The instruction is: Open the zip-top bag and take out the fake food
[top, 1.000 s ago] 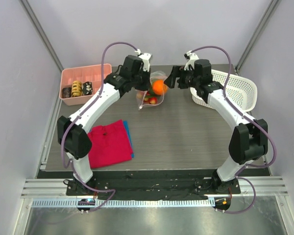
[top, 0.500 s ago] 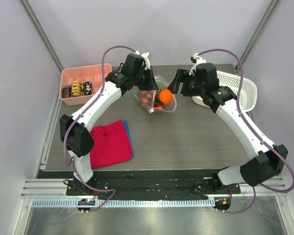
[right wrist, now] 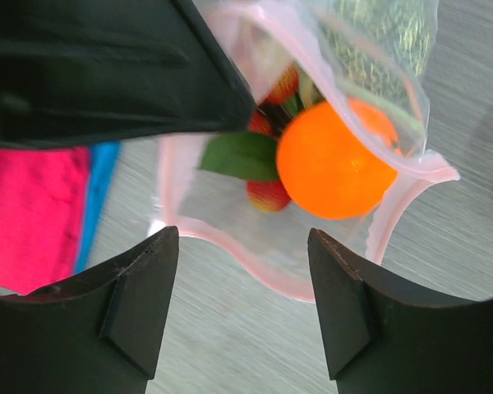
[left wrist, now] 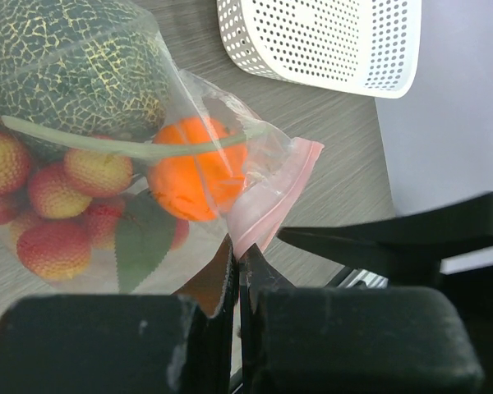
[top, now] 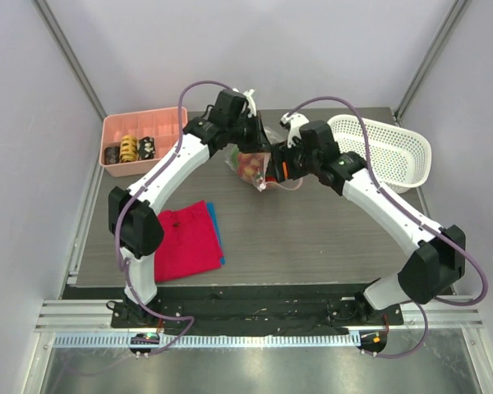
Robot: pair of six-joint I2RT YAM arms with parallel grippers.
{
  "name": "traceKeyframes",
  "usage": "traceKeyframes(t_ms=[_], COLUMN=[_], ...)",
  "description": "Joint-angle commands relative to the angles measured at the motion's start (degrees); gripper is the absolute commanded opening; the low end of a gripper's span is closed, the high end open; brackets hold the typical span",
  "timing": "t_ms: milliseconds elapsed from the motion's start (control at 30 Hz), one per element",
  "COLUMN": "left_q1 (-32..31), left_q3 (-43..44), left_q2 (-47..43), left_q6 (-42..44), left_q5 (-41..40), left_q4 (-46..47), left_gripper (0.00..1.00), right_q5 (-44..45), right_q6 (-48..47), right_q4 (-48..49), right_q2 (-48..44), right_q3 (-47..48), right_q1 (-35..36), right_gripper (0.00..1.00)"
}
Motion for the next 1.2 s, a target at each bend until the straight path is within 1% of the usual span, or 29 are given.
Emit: traceKeyframes(t_ms=[0,33,67,100,167,267,300,367,400,500,533,567,667,800,833,867,933,1033,1067,1100,1167], left_q1=[-0.23,-0.32,-0.32,-0.41,-0.50,-0.58,-0.67,-0.93,-0.94,-1.11,-1.20,-1.20,-1.29,-1.29,-1.20,-1.29,-1.29,-1.29,-1.29,-1.29,-1.20], left_q3=[2.44,2.18,1.48,1.39,0.95,0.69,0.25,-0.28,-0.80,-1.34,-1.34,-1.34,-1.60,-1.42,-1.42,-1.60,-1.86,-2.57,-2.48,-2.39,-2.39], left_q2=[-1.33,-1.51,-1.69,-1.95,-2.13,-2.30,-2.48,-2.83,-2.83,-3.27,-3.27,-3.44,-3.45,-3.45,-3.53,-3.53,-3.80,-3.97,-3.97,-3.89,-3.62], left_q6=[-1.04,-1.13,-1.22,-1.04,-0.87,-0.60,-0.52,-0.25,-0.25,-0.34,-0.25,-0.34,-0.25,0.01,0.01,0.01,0.19,0.19,0.27,0.28,0.28], left_q5=[2.74,2.66,2.75,2.83,2.75,3.10,3.18,3.10,3.18,3.45,3.54,3.62,3.54,3.54,3.54,3.62,3.62,3.10,3.01,3.01,2.57], left_q4=[3.20,3.38,3.55,3.64,3.47,3.21,3.21,3.21,3.64,3.73,3.82,3.65,3.64,3.47,3.38,3.38,3.47,3.82,3.91,3.91,4.08], left_gripper=[0.00,0.00,0.00,0.00,0.00,0.00,0.00,0.00,0.00,0.00,0.01,0.00,0.00,0.00,0.00,0.00,0.00,0.00,0.00,0.00,0.00], right_q5=[1.30,0.93,1.54,4.59,5.32,5.32,7.24,7.78,7.35,9.00,9.36,9.02,7.96,11.46,12.00,12.52,12.70,11.74,11.74,11.82,11.56], right_q6=[-11.80,-13.03,-14.44,-15.06,-17.25,-21.47,-22.96,-24.11,-24.99,-27.89,-29.72,-30.53,-35.35,-38.26,-38.53,-38.71,-39.23,-39.85,-39.50,-38.72,-38.18], right_q4=[4.40,5.28,8.59,10.11,15.36,19.51,19.87,21.27,22.24,25.67,27.24,31.78,33.59,34.99,35.34,35.78,35.35,34.38,34.38,34.38,34.82], right_q2=[0.82,0.82,0.65,0.38,-0.05,-0.06,0.29,1.35,1.61,3.28,3.28,3.37,5.12,8.29,8.55,8.73,9.61,10.57,10.40,10.23,8.12], right_q3=[-2.74,-4.57,-5.72,-6.69,-10.03,-12.85,-12.85,-13.03,-13.29,-14.70,-16.53,-17.68,-18.83,-19.27,-19.44,-19.36,-18.48,-17.87,-17.86,-18.12,-18.91], right_q1=[0.26,0.34,0.26,0.34,0.35,0.34,0.43,0.43,0.43,0.61,0.61,0.61,0.61,0.70,0.61,0.70,0.61,0.70,0.70,0.78,0.78], right_gripper=[0.68,0.68,0.68,0.67,0.68,0.80,0.84,0.87,0.91,0.94,0.95,0.98,0.98,0.97,0.95,0.89,0.82,0.61,0.44,0.37,0.33])
